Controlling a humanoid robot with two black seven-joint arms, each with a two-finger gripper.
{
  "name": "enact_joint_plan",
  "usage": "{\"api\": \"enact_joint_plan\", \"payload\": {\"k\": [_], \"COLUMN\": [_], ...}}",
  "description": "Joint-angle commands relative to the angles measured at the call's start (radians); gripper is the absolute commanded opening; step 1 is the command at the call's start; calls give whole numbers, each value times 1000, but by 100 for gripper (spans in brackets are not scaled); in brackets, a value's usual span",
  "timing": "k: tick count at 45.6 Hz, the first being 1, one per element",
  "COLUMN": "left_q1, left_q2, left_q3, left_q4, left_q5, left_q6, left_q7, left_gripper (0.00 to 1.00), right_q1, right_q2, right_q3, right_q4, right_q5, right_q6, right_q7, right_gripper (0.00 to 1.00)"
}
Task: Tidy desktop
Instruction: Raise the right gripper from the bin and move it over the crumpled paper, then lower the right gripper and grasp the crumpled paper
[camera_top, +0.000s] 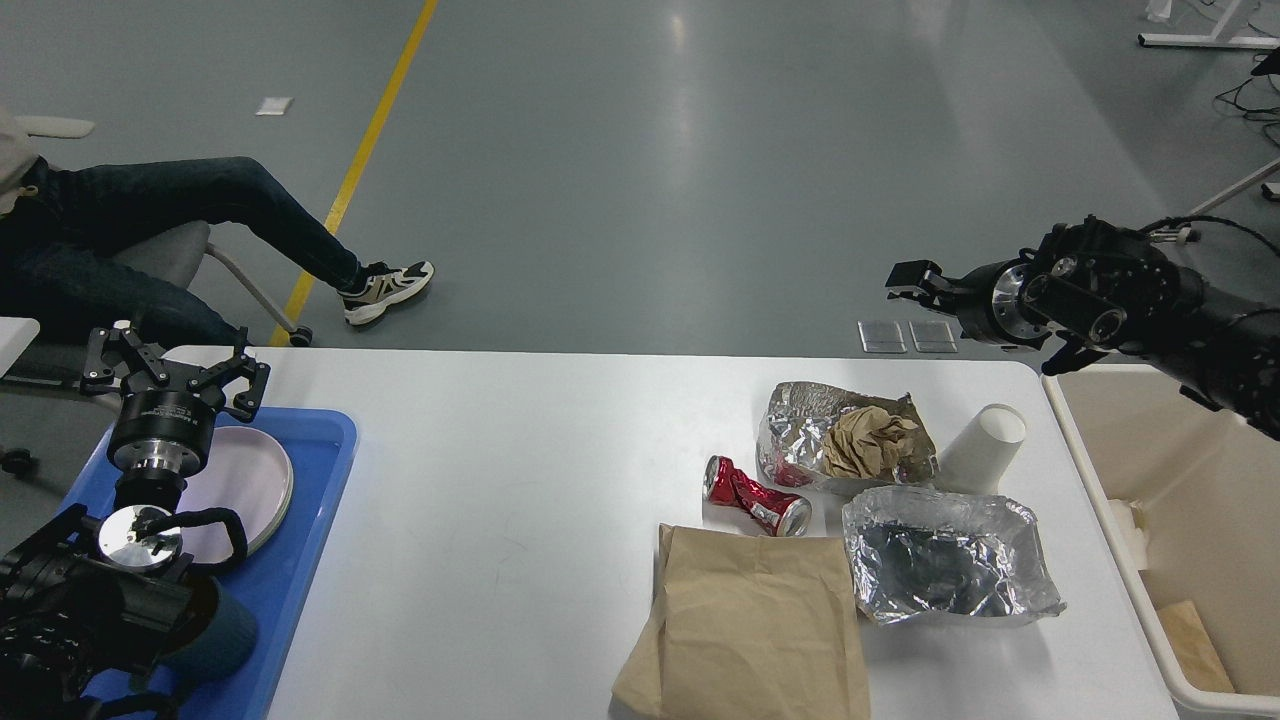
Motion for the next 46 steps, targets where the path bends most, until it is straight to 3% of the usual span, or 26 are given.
{"api": "enact_joint_plan", "payload": {"k": [1,10,25,46], "left_q1": [0,0,0,0], "left_q2": [0,0,0,0], "left_q3": [0,0,0,0], "left_q4": [-1,0,0,-1], "left_q5": [0,0,0,0], "left_q6": [0,0,0,0], "left_q7": [0,0,0,0], "left_gripper": [96,96,96,96], "right_q1": [91,234,392,205], "right_q2": [40,115,137,183], "right_q3": [-144,-217,-217,-226], "right_q4": [83,241,367,344], "right_q5": [5,3,3,-99], "right_q6": [11,40,228,193], "right_q7": [-29,-27,-22,-33], "right_gripper": [100,100,100,100]}}
